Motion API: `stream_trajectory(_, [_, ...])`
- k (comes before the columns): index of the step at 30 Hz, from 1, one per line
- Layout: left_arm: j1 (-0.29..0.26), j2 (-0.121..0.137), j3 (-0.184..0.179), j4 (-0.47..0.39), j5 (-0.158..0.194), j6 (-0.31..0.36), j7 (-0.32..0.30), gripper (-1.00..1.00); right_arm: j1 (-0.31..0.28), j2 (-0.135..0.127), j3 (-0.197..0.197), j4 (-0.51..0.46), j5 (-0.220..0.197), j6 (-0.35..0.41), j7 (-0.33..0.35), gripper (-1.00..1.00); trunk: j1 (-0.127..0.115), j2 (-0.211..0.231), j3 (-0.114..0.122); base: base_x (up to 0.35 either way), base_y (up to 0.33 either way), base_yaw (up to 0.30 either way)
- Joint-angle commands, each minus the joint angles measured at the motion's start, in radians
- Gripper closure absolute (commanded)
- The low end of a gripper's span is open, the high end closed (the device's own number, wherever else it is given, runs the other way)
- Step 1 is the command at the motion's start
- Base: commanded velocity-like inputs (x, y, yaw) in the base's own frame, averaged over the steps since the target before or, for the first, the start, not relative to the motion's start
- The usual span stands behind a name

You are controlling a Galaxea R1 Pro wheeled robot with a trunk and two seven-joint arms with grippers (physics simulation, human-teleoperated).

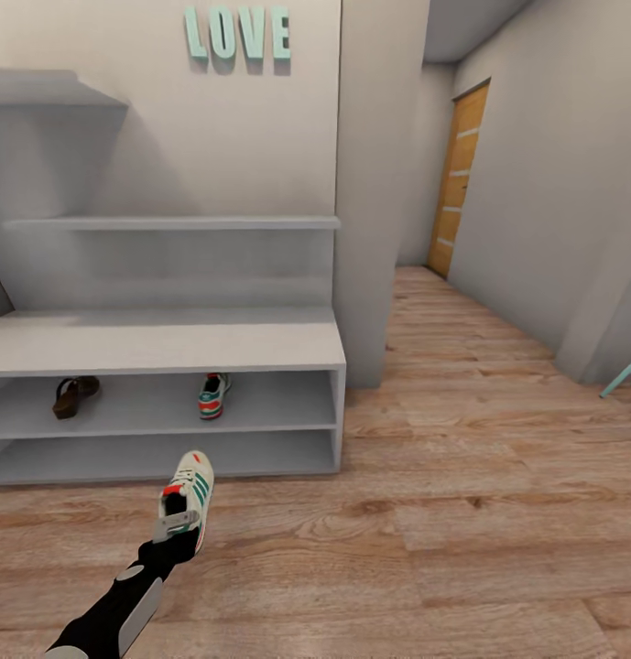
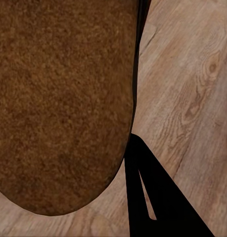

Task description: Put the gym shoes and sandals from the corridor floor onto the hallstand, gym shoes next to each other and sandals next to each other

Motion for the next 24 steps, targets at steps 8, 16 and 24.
stream_trajectory(8, [0.001, 0.002, -0.009, -0.001, 0.008, 0.000, 0.008, 1.00, -0.001, 0.000, -0.001, -0.001, -0.012, 0.005, -0.006, 1.00, 0.000, 0.000, -0.002, -0.045, 0.000, 0.000])
stream_trajectory(16, [0.001, 0.001, -0.009, -0.001, 0.008, 0.000, 0.008, 1.00, -0.001, 0.000, -0.001, -0.001, -0.012, 0.005, -0.006, 1.00, 0.000, 0.000, -0.002, -0.266, 0.000, 0.000])
stream_trajectory(24, [-0.004, -0.006, -0.009, -0.001, 0.008, 0.007, 0.028, 1.00, -0.001, 0.000, -0.001, -0.001, -0.012, 0.005, -0.007, 1.00, 0.000, 0.000, -0.002, -0.017, 0.000, 0.000])
